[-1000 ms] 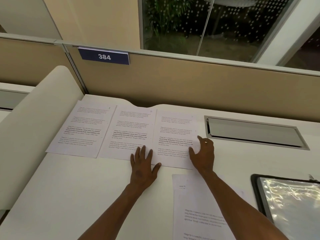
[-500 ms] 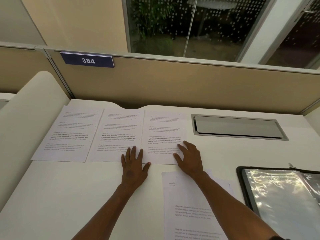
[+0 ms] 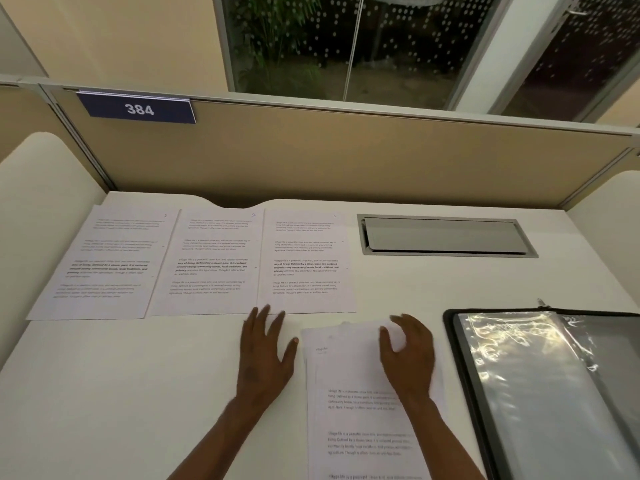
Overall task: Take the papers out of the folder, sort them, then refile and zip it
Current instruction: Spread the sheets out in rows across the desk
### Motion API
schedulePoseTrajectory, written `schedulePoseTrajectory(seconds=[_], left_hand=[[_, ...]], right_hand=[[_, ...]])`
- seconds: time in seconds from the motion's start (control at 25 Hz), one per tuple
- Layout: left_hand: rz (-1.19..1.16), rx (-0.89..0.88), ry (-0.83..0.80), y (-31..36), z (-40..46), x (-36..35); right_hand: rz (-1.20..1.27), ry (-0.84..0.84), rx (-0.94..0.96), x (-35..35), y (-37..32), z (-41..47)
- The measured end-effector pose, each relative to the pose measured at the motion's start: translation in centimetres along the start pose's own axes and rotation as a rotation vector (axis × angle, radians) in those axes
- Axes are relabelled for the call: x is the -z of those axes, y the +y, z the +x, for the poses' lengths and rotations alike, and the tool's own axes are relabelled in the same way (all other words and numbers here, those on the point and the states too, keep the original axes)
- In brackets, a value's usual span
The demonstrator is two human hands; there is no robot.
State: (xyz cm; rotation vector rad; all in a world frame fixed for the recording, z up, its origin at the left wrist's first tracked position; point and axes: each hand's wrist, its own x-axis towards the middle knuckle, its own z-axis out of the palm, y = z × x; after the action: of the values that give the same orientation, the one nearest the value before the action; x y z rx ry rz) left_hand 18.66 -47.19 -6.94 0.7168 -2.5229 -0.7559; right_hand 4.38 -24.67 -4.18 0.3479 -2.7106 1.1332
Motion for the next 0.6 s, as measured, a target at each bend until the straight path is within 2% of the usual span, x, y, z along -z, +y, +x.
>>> schedulePoseTrajectory(seconds=[0.08,0.16,0.24,0.32,0.48,0.6], left_hand=[[-0.062,-0.019,-0.043,1.8,-3.4,-0.6],[-0.111,0.0,-0.102,3.2,-7.1,-1.3],[-0.136,0.024,-0.17,4.0,-10.3,-2.2],[-0.107,-0.002,-0.21,4.3,-12.1,-2.8],[-0.051,-0.007,-0.232,4.7,-12.3,-2.8],[-0.03,0.012,-0.259,4.7,-11.9,-2.5]], right_hand=[[-0.085,-0.008,-0.187,3.4,1.9,-2.3],[-0.199,-0.128,-0.338,6.1,3.4,-4.8],[-0.245,-0.231,-0.397,7.7,4.3,-7.0],[-0.16,-0.247,-0.406,8.5,4.8,-8.4],[0.15,-0.142,-0.534,9.4,3.7,-8.5],[0.3,-0.099,-0.56,10.1,3.0,-8.2]])
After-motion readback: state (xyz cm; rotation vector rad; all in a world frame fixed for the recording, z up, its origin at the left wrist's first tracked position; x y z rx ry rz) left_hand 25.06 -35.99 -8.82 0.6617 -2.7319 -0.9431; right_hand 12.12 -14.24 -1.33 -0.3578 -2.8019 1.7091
